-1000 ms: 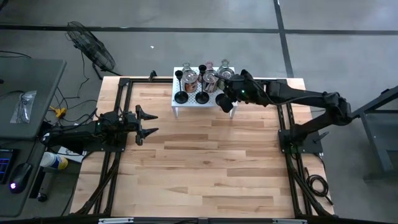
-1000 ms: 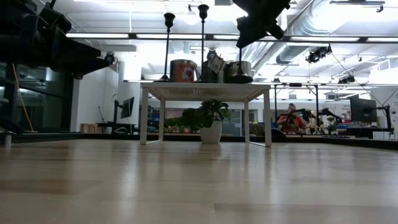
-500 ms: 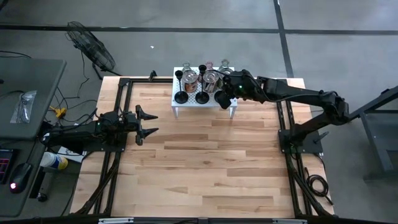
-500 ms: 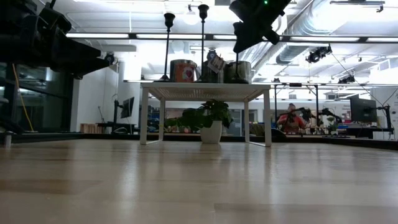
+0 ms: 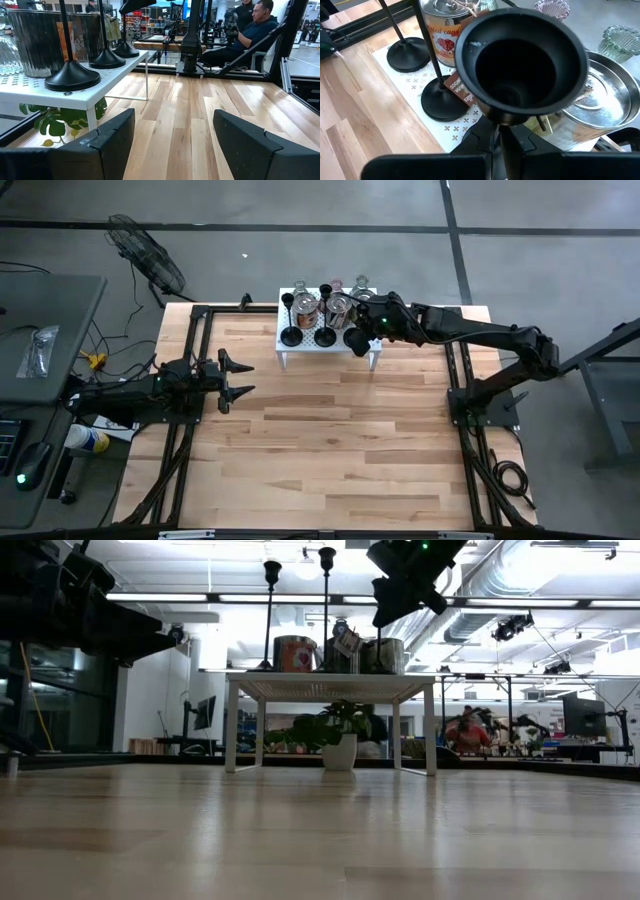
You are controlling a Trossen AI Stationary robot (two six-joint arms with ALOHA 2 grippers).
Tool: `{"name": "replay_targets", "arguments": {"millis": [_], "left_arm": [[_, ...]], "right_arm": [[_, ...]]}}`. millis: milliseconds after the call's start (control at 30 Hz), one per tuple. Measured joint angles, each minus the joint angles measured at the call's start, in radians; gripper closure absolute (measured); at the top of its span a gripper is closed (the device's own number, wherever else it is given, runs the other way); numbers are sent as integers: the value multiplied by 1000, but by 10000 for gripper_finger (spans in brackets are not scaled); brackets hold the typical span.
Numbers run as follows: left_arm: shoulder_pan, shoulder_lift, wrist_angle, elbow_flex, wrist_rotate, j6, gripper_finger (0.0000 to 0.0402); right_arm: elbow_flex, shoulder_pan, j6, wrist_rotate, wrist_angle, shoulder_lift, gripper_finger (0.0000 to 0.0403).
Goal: Pick & Place candle stick holders
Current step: Put the black candle holder on the shelf aligned with the other candle holders
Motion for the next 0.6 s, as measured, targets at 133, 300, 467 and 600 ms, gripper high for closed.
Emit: {"name": "replay_targets", "arguments": {"millis": [133,300,467,600], "left_arm": [[0,0,0,0,0,0,137],[0,0,0,0,0,0,137],[0,0,0,0,0,0,137],[0,0,0,0,0,0,137]], "right_arm": [[0,-7,0,1,2,5,399],[0,-19,0,-5,4,8,399],[0,-19,0,-3,4,8,398],[0,-19,0,-3,3,9,381]]}}
